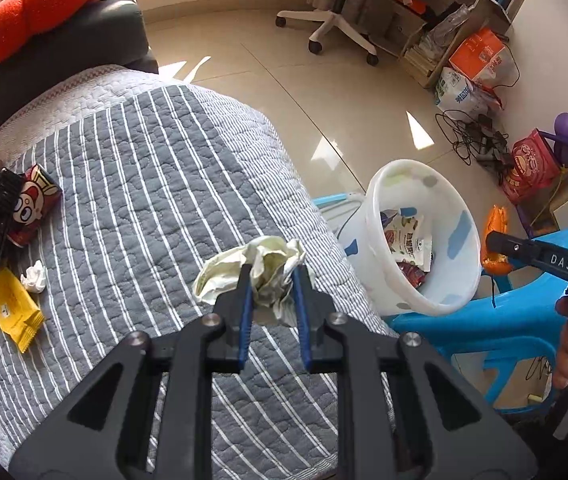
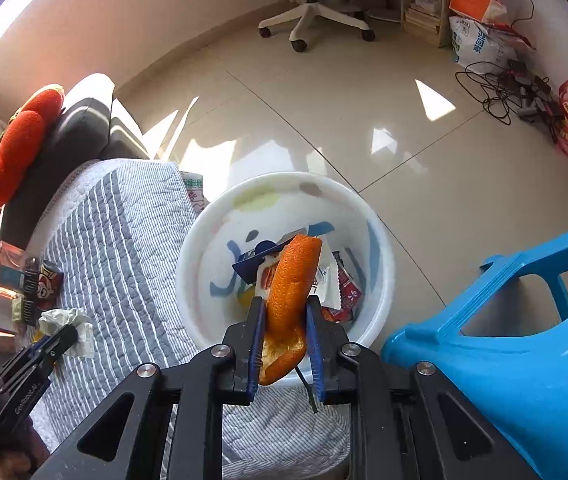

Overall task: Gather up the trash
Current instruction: 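Drop the orange snack into the bucket with right gripper while left carries the tissue, then lower the tissue into the white bucket and open the left gripper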

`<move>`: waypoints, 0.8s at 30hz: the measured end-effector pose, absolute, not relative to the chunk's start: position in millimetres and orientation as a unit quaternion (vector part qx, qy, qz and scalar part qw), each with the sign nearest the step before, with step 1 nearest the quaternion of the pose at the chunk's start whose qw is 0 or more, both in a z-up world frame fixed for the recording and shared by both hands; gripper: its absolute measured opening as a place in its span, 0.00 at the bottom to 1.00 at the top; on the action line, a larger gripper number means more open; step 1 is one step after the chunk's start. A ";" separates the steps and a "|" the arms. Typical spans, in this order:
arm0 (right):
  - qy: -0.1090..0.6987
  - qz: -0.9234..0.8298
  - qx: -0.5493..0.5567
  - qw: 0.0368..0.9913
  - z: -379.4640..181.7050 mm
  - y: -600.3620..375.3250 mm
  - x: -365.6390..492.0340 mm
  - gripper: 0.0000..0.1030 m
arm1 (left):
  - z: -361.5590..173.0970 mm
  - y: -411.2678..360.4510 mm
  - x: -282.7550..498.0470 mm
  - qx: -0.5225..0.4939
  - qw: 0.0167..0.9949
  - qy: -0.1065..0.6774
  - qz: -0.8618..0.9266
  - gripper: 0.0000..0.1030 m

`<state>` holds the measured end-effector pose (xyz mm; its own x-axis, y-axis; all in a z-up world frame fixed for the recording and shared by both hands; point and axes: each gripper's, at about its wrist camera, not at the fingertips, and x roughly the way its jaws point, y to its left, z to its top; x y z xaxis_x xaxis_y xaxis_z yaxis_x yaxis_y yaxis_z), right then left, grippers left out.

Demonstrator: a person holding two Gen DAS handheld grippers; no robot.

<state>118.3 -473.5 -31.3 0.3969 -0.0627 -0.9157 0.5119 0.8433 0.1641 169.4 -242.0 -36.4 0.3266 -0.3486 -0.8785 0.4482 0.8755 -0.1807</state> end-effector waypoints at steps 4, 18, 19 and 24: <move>0.531 -0.191 0.230 0.793 -33.7 -483.7 111.0 0.32 | -35.0 -260.3 167.8 0.058 0.807 0.525 -0.264 0.20; 0.508 -0.207 0.204 0.811 -2.3 -504.9 49.9 0.63 | -30.7 -344.1 152.9 0.104 0.787 0.506 -0.336 0.21; 0.508 -0.209 0.205 0.810 -2.7 -507.5 46.9 0.63 | -30.0 -350.1 151.8 0.108 0.787 0.503 -0.341 0.21; 0.503 -0.217 0.214 0.809 -0.9 -518.5 36.9 0.64 | -29.5 -372.8 152.0 0.123 0.787 0.486 -0.360 0.21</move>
<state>36.9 -518.5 -0.9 0.3997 -0.1356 -0.9066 0.5671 0.8136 0.1283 152.0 -372.8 -29.5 0.2684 -0.4472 -0.8532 0.6857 0.7108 -0.1569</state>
